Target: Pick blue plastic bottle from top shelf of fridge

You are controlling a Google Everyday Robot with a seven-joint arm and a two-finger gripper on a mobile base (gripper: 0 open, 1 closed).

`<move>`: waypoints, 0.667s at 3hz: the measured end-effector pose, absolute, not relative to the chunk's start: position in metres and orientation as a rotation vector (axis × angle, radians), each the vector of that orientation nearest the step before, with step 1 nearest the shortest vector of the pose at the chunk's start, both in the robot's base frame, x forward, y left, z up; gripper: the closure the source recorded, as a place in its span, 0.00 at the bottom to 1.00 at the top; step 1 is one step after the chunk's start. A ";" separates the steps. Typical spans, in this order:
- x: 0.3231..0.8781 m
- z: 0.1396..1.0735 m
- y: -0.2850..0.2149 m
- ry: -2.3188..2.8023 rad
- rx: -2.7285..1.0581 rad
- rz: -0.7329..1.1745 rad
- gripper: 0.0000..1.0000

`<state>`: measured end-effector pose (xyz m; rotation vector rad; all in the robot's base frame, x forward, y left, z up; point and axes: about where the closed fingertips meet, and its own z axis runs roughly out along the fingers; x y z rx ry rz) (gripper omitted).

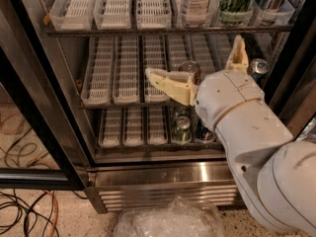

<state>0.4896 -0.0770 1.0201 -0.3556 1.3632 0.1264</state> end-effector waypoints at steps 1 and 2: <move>0.490 1.020 -0.077 1.364 -0.355 0.128 0.00; 0.491 1.024 -0.078 1.401 -0.337 0.156 0.00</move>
Offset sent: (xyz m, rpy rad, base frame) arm 0.0026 -0.0062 0.0091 0.0723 0.1186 0.0103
